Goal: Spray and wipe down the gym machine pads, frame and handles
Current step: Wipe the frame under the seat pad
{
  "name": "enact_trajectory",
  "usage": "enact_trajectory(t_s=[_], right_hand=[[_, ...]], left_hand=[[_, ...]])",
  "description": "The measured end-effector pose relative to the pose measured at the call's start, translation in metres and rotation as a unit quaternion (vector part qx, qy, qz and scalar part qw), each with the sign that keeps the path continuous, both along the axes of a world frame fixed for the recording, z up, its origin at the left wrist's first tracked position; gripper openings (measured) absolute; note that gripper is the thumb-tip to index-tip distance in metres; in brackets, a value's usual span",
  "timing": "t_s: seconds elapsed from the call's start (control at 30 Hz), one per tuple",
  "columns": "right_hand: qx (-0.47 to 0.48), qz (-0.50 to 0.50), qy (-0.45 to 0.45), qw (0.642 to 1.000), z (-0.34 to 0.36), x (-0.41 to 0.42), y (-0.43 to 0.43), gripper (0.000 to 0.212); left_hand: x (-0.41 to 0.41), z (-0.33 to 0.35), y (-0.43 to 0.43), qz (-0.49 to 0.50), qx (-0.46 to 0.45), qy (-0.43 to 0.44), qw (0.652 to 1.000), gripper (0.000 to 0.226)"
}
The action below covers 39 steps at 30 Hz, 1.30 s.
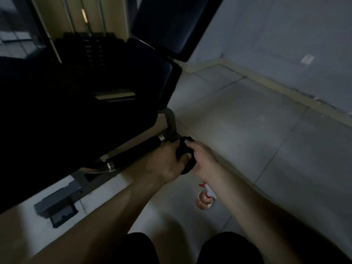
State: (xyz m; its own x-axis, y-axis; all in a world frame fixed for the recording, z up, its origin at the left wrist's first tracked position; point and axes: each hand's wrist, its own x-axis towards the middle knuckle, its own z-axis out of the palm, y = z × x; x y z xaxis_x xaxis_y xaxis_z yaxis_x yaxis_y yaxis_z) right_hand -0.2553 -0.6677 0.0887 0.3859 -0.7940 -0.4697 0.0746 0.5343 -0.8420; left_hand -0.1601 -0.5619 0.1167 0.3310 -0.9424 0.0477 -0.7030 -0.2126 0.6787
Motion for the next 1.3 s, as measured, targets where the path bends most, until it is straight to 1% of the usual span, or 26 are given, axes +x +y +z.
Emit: enact_trajectory(t_s=[0.03,0.07,0.1,0.13,0.17,0.2,0.27,0.3,0.33,0.37,0.4,0.47,0.57,0.6,0.73,0.8,0.87,0.93,1.0,1.03,1.1,1.13,1.17,1.2,1.23,1.3], right_hand=[[-0.068,-0.014,0.030,0.997,0.010,0.011,0.002,0.012],[-0.143,-0.023,0.054,0.988,0.019,0.018,0.004,0.017],[-0.218,-0.024,0.078,0.973,0.029,0.027,0.007,0.024],[-0.287,-0.017,0.103,0.952,0.038,0.034,0.013,0.030],[-0.353,0.001,0.126,0.927,0.044,0.040,0.019,0.034],[-0.417,0.029,0.151,0.896,0.045,0.046,0.024,0.035],[-0.518,0.110,0.217,0.820,0.030,0.057,0.029,0.035],[-0.545,0.160,0.267,0.778,0.018,0.061,0.030,0.038],[-0.561,0.204,0.316,0.737,0.008,0.064,0.030,0.042],[-0.566,0.231,0.348,0.710,0.000,0.063,0.028,0.044],[-0.573,0.243,0.356,0.697,-0.003,0.062,0.026,0.045],[-0.586,0.234,0.334,0.700,-0.004,0.058,0.021,0.040],[-0.589,0.154,0.311,0.730,-0.001,0.065,0.035,0.027],[-0.592,0.143,0.305,0.732,-0.002,0.071,0.050,0.024],[-0.642,0.168,0.209,0.718,-0.005,0.087,0.112,0.020],[-0.657,0.191,0.186,0.705,-0.002,0.086,0.127,0.022],[-0.650,0.230,0.182,0.701,0.003,0.079,0.127,0.032],[-0.656,0.256,0.186,0.685,0.006,0.072,0.119,0.039],[-0.665,0.275,0.175,0.672,0.007,0.066,0.113,0.039],[-0.667,0.275,0.165,0.673,0.007,0.066,0.113,0.036],[-0.688,0.251,0.144,0.665,0.009,0.071,0.116,0.031],[-0.702,0.245,0.137,0.654,0.007,0.075,0.119,0.030],[-0.711,0.245,0.138,0.644,0.006,0.077,0.119,0.030],[-0.717,0.250,0.143,0.634,0.006,0.078,0.118,0.031],[-0.721,0.248,0.155,0.628,0.006,0.078,0.111,0.032],[-0.709,0.223,0.201,0.638,0.006,0.075,0.084,0.031]], left_hand=[[0.010,0.017,0.013,0.009,-0.006,-0.084,0.996,0.034],[0.018,0.033,0.023,0.022,-0.027,-0.159,0.987,0.034],[0.030,0.051,0.033,0.034,-0.046,-0.223,0.973,0.036],[0.041,0.066,0.043,0.047,-0.039,-0.274,0.960,0.038],[0.053,0.080,0.052,0.054,-0.005,-0.306,0.950,0.043],[0.065,0.089,0.060,0.063,0.055,-0.329,0.941,0.056],[0.086,0.098,0.079,0.088,0.200,-0.358,0.908,0.098],[0.093,0.097,0.090,0.104,0.250,-0.370,0.889,0.115],[0.098,0.094,0.100,0.113,0.276,-0.383,0.874,0.124],[0.100,0.089,0.107,0.112,0.278,-0.398,0.867,0.125],[0.102,0.085,0.110,0.106,0.266,-0.410,0.866,0.122],[0.101,0.080,0.111,0.110,0.247,-0.417,0.868,0.118],[0.096,0.076,0.109,0.117,0.248,-0.442,0.854,0.121],[0.094,0.075,0.110,0.117,0.246,-0.451,0.850,0.121],[0.090,0.080,0.113,0.123,0.220,-0.465,0.849,0.117],[0.086,0.079,0.115,0.132,0.214,-0.454,0.855,0.114],[0.079,0.072,0.122,0.138,0.143,-0.445,0.873,0.097],[0.068,0.054,0.140,0.108,0.007,-0.432,0.895,0.067],[0.056,0.026,0.165,0.063,-0.131,-0.391,0.909,0.028],[0.052,0.014,0.176,0.075,-0.134,-0.344,0.926,0.018],[0.050,-0.004,0.183,0.190,-0.062,-0.173,0.964,0.020],[0.053,-0.011,0.181,0.246,-0.035,-0.078,0.966,0.023],[0.056,-0.014,0.176,0.284,-0.033,0.029,0.958,0.022],[0.060,-0.015,0.172,0.311,-0.064,0.149,0.937,0.016],[0.062,-0.013,0.168,0.331,-0.104,0.264,0.900,0.013],[0.065,-0.011,0.159,0.358,-0.154,0.411,0.824,0.019]])
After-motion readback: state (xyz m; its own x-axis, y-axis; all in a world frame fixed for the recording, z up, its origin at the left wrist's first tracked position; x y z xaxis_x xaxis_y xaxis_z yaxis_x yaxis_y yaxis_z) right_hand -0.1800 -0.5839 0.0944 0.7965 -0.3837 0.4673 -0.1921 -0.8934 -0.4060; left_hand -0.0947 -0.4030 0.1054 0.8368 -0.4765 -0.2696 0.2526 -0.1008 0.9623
